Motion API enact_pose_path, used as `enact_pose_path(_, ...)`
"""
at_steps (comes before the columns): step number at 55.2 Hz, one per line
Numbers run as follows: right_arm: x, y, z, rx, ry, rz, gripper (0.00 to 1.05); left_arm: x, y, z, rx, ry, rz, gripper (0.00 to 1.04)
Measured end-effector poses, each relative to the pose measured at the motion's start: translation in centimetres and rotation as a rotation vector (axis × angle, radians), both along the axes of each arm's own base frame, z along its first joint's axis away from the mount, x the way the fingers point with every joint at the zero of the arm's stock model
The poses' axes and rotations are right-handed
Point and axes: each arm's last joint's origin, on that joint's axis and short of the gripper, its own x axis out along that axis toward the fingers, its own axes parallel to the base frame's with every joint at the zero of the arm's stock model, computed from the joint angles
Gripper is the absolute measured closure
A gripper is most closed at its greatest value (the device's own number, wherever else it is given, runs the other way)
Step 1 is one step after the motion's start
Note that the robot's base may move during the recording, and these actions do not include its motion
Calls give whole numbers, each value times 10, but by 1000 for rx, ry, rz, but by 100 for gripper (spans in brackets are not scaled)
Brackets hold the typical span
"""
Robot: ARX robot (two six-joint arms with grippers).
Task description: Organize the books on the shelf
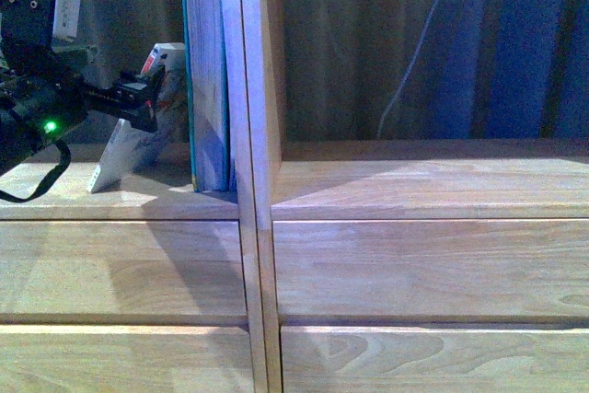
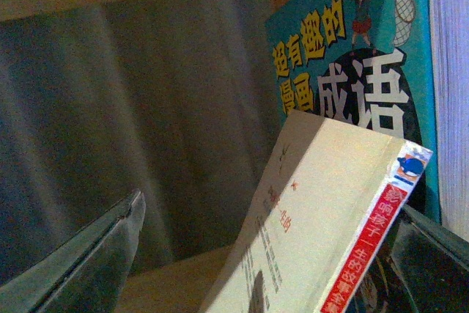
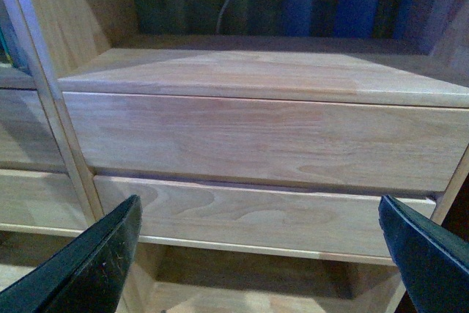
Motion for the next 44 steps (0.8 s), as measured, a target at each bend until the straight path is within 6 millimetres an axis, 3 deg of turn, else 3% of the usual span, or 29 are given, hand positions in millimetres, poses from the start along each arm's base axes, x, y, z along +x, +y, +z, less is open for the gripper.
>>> enact_pose_path(12,0,0,0,0,0,0,7,-17,-5,-1,-76,121,14,7)
enact_pose_path(19,0,0,0,0,0,0,7,-49,-11,1,-151,222,21,7)
enact_pose_path(34,0,0,0,0,0,0,7,-110,-17,34,-179,262,38,7)
enact_pose_path(44,0,0,0,0,0,0,7,-160,-16,66,-198,227,59,7)
